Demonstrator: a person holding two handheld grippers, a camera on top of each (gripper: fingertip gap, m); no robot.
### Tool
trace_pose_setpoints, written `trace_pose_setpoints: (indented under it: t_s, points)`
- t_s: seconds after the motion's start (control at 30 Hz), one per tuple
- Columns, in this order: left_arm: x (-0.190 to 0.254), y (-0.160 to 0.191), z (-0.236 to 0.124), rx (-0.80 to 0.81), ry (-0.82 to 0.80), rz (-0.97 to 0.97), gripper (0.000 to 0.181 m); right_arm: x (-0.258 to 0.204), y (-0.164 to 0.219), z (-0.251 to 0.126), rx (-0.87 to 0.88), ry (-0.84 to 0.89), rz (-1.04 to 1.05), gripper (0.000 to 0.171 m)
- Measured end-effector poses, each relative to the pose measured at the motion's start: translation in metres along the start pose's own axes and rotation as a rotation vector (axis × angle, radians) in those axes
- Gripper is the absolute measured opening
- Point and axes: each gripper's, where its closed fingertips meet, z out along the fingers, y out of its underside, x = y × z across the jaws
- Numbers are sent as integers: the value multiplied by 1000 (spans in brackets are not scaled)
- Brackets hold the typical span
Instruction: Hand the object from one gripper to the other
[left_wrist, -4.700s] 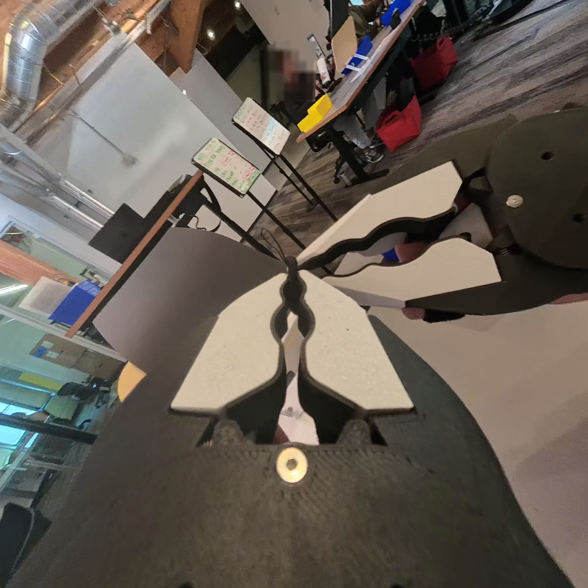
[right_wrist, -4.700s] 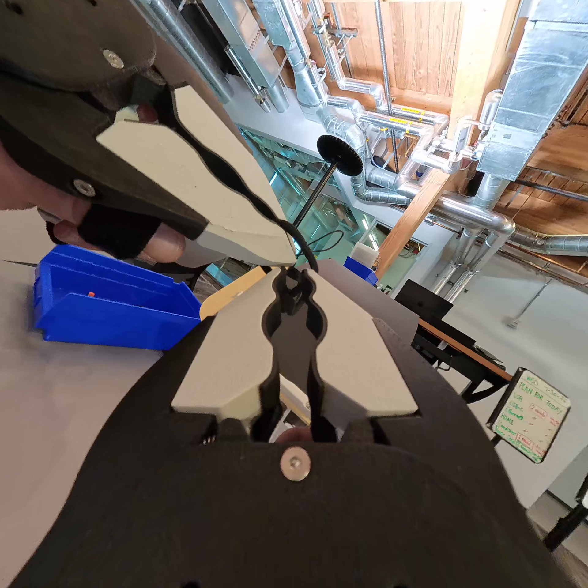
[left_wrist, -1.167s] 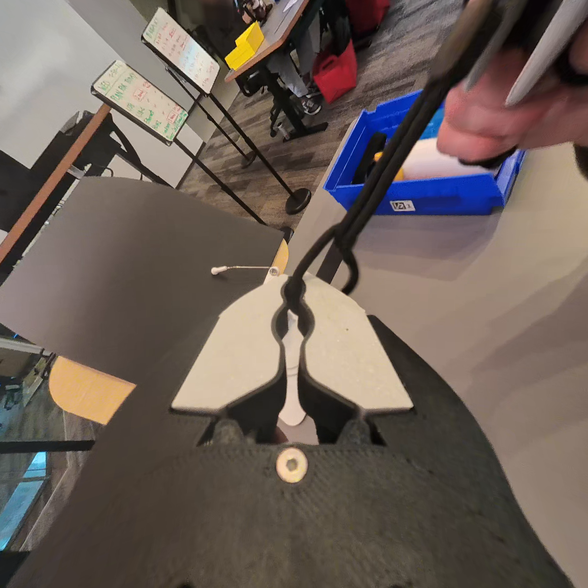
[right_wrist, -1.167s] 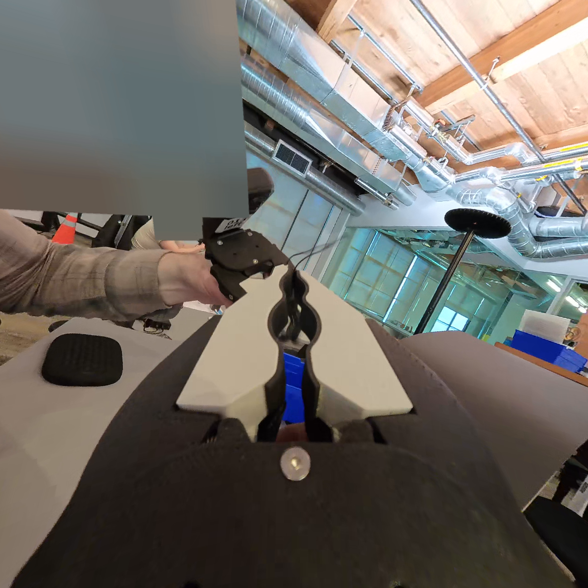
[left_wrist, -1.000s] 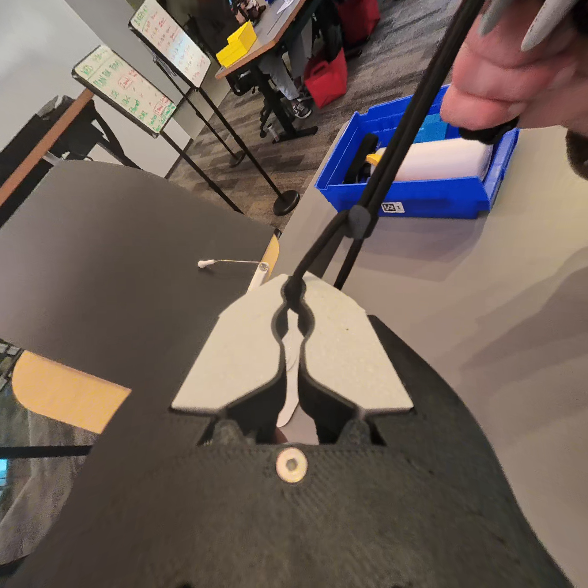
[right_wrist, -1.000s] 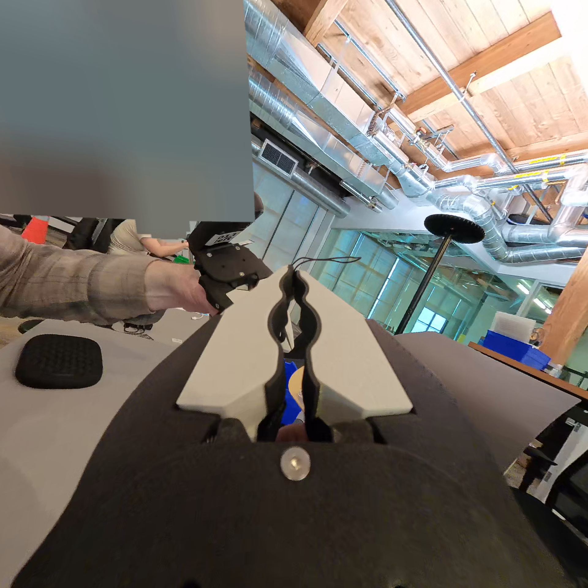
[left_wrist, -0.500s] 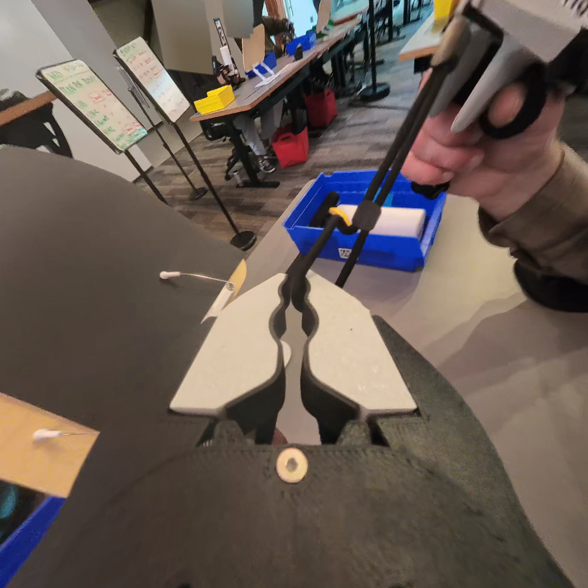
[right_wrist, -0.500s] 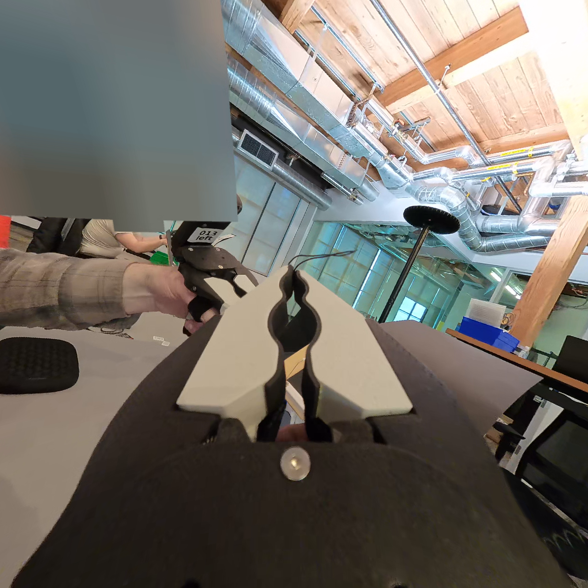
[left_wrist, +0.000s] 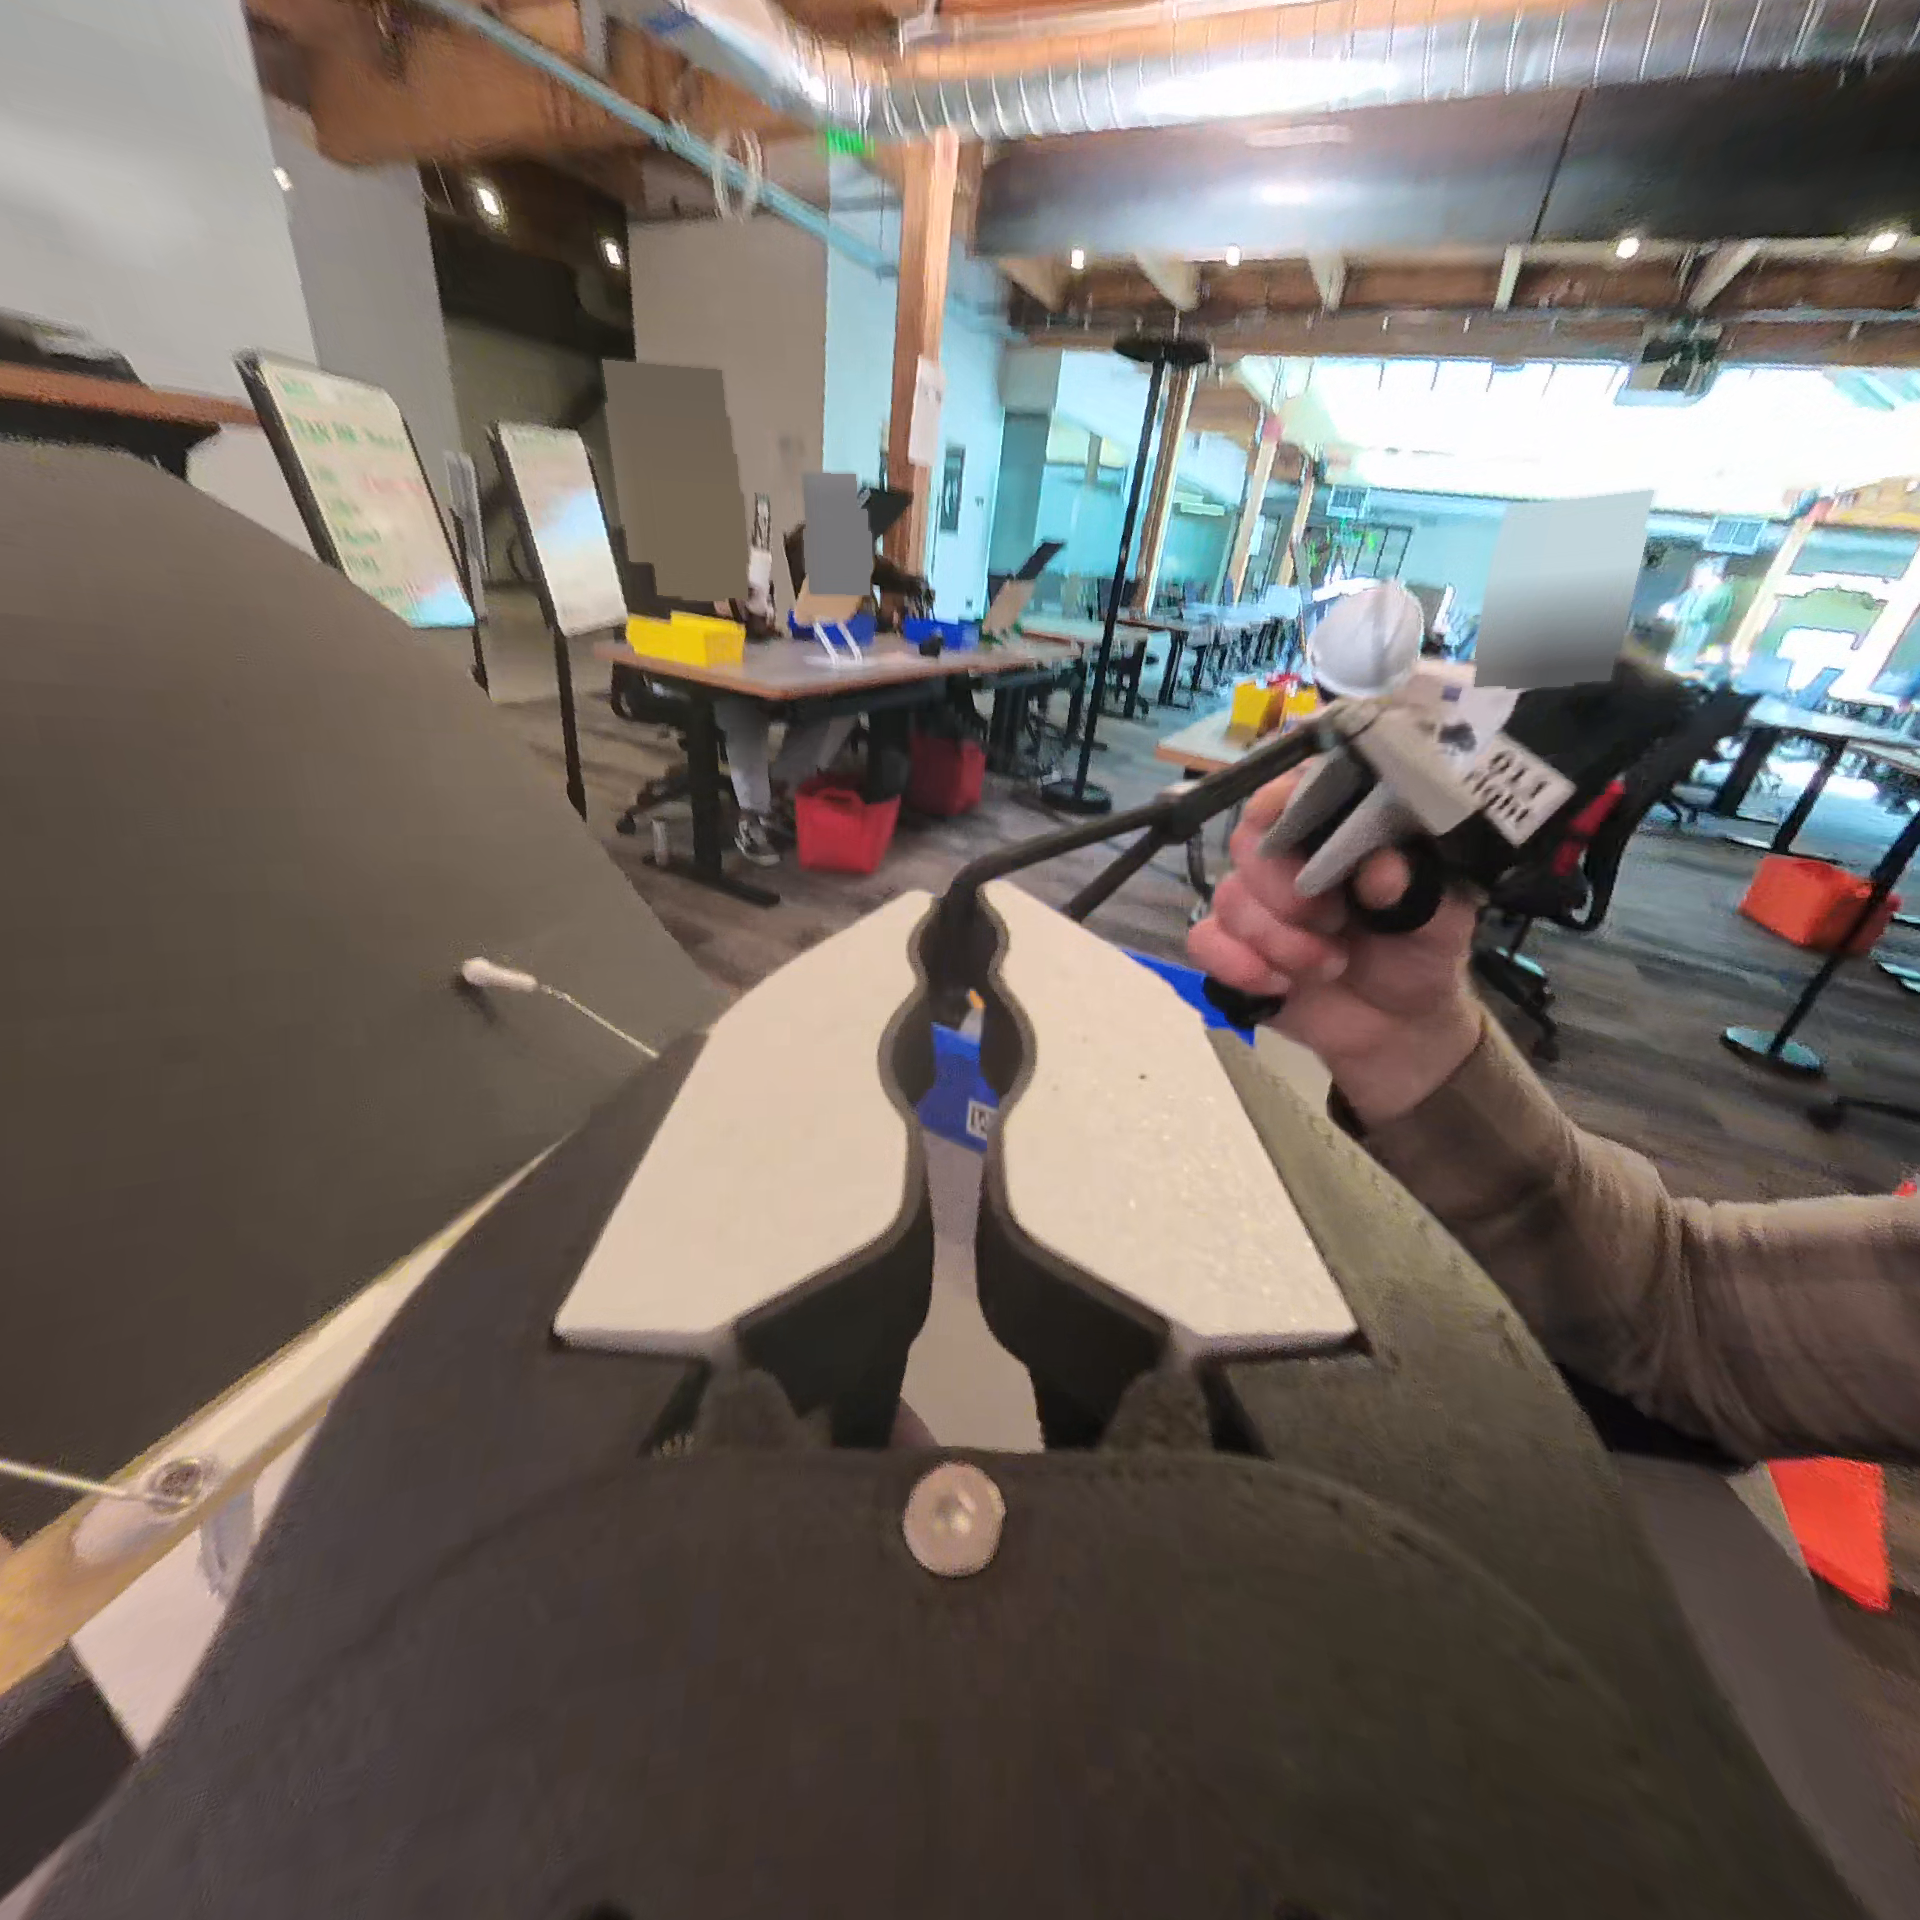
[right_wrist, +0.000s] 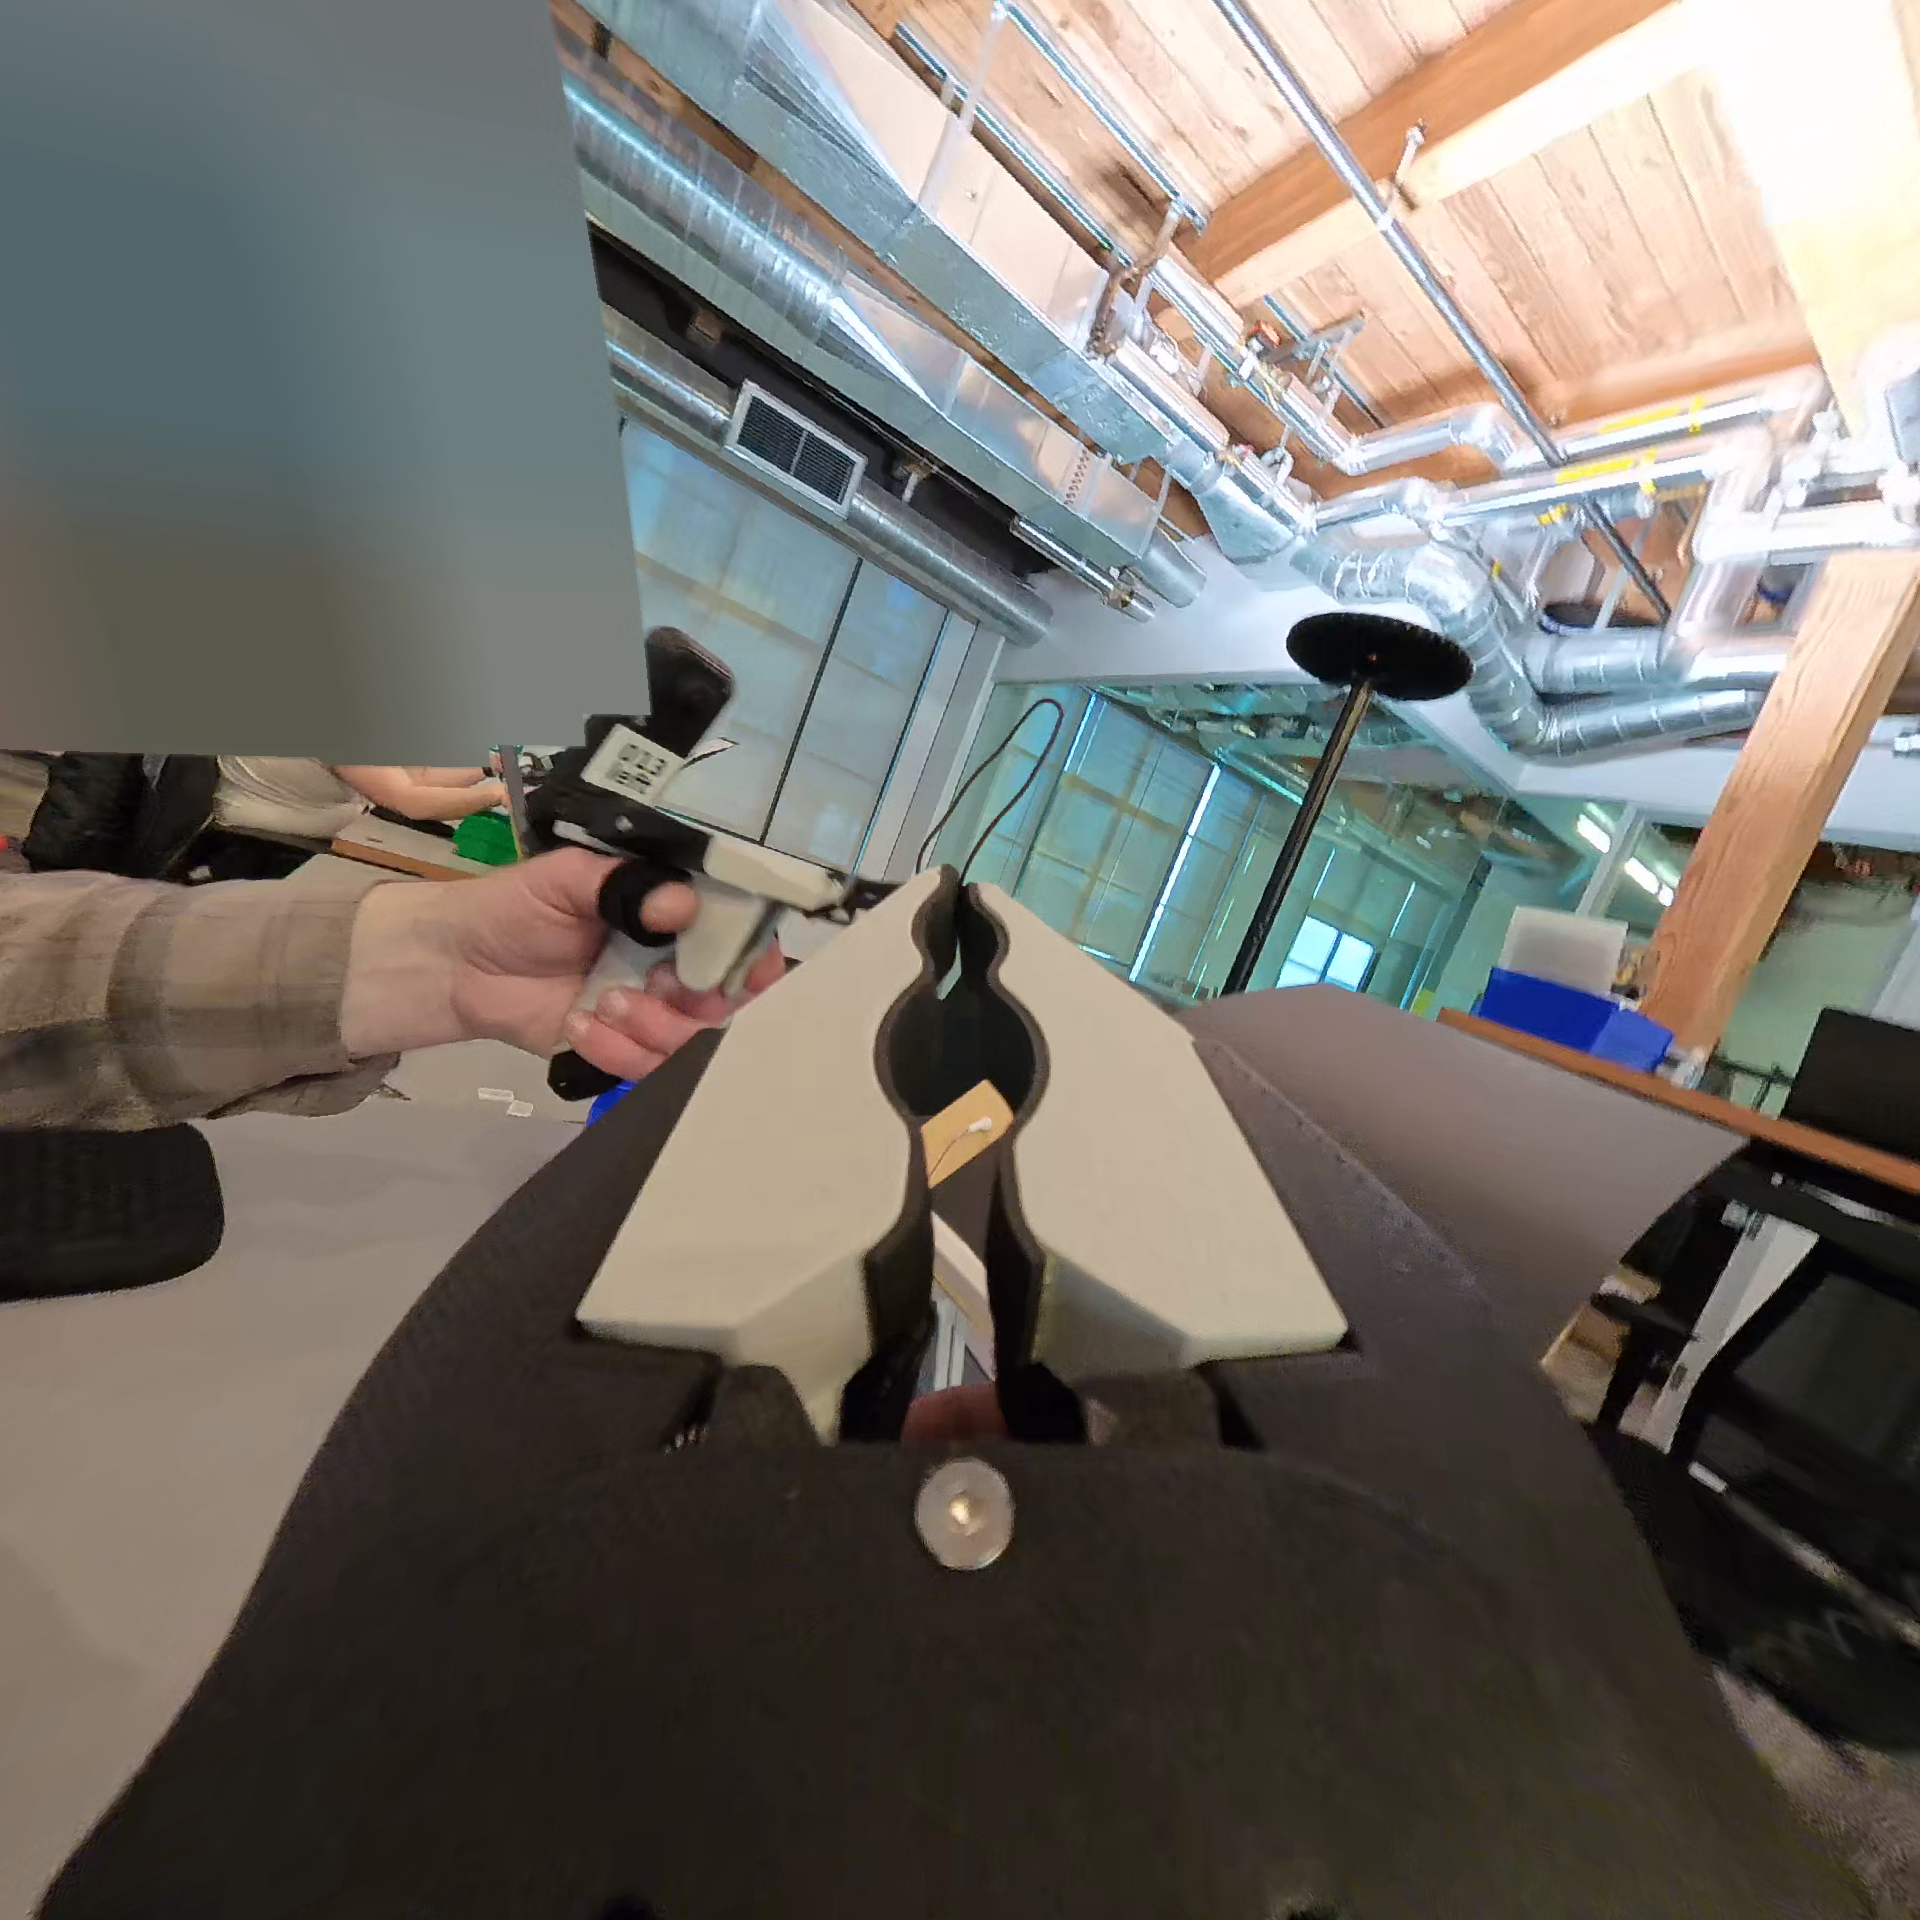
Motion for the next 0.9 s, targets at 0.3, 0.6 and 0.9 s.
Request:
trace_pose_setpoints:
  t_s: [0.3,0.6,0.9]
  points:
    - [5,-8,-10,-76,-163,260,2,22,56,11,-127,111,80,0]
    - [5,1,-6,-257,-295,441,2,1,52,17,-378,177,-470,23]
    - [30,21,17,-348,-347,562,1,-51,87,43,-510,158,-805,32]
